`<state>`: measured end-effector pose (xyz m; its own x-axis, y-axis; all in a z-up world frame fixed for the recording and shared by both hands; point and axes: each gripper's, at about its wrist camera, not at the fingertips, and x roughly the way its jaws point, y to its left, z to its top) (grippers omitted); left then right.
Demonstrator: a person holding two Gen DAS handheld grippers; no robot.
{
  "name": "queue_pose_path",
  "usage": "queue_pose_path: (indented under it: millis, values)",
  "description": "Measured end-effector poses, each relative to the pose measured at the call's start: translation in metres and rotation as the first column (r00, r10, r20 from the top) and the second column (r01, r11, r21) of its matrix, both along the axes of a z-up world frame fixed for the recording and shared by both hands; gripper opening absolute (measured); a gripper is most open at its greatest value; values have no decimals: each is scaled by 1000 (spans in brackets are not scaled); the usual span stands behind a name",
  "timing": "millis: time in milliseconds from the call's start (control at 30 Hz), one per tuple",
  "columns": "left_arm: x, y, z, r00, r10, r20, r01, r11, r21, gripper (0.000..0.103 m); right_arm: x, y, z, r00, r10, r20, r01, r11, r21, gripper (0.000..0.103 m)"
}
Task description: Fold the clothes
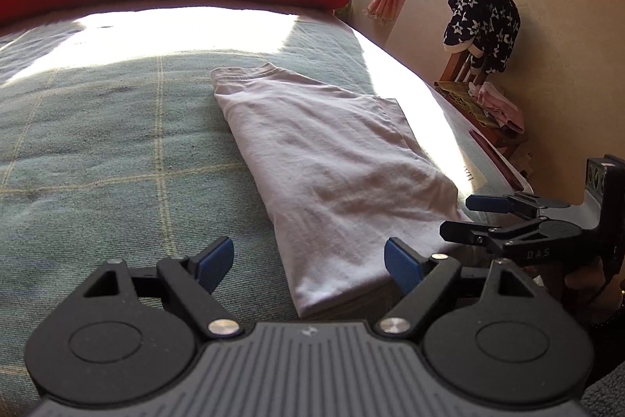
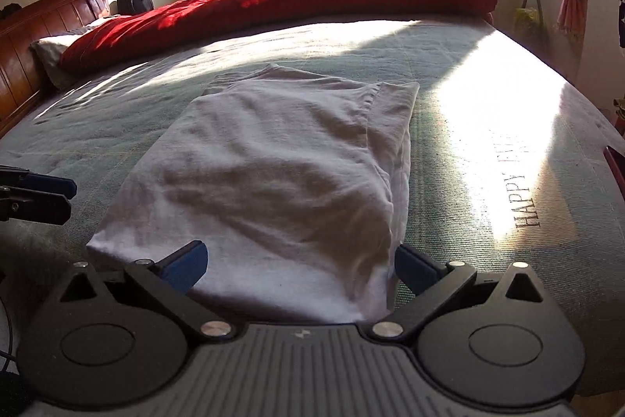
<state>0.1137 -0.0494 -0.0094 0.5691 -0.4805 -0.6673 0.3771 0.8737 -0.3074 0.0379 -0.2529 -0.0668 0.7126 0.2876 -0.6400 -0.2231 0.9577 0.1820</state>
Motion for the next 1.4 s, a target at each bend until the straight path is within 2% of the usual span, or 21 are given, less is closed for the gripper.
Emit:
queue_pose_path:
  millis: [67,200,267,333,400,600,700,767,900,967,1067,1233,1300,1400]
  values:
    - [5,-2,0,1000,2,1,-2,1000,-4,84,-5,-5,7,1000,7,26,-8,999,47,103]
    - [9,-11,0,1000,-21,4,21,1000,-14,84,-3,5,4,996,89,10,-90,991,103,103]
    - [7,-13,1,1000,-26,10,26,1000,-13,84,1,11,-4,997,75,-15,-74,995,60,103]
    - [8,-8,0,1000,-11,7,11,1000,-23,84,-1,11,-7,1000,14,3,-14,1000,-10,103]
    - [13,-1,-2,1000,15,-6,-15,999,-39,84,-1,5,-2,999,-20,28,21,999,-32,103]
    - [25,-1,0,999,37,-7,-37,998,-51,84,11,5,16,995,38,89,-39,999,13,103]
    - [28,-6,2,1000,22,-1,-22,999,-47,84,26,19,15,990,94,105,-92,995,-22,103]
    - [29,-6,1,1000,23,-5,-23,999,-41,84,39,26,9,988,118,95,-116,993,-29,103]
    - [35,2,-3,998,54,-23,-54,998,-41,84,60,23,-10,995,104,12,-104,994,23,103]
    - [41,5,-3,998,57,-25,-58,997,-53,84,60,19,-14,995,98,14,-99,993,58,103]
    - [53,0,3,999,31,-12,-32,997,-74,84,60,18,-16,996,90,9,-90,993,82,103]
    - [77,-30,12,996,-79,38,83,989,-126,84,61,19,-17,997,71,7,-72,993,92,103]
    - [91,-42,4,994,-110,10,110,982,-152,85,61,21,-17,998,67,8,-68,994,86,103]
    - [114,-53,-21,989,-115,-89,100,982,-163,84,61,24,-17,998,69,9,-70,996,63,103]
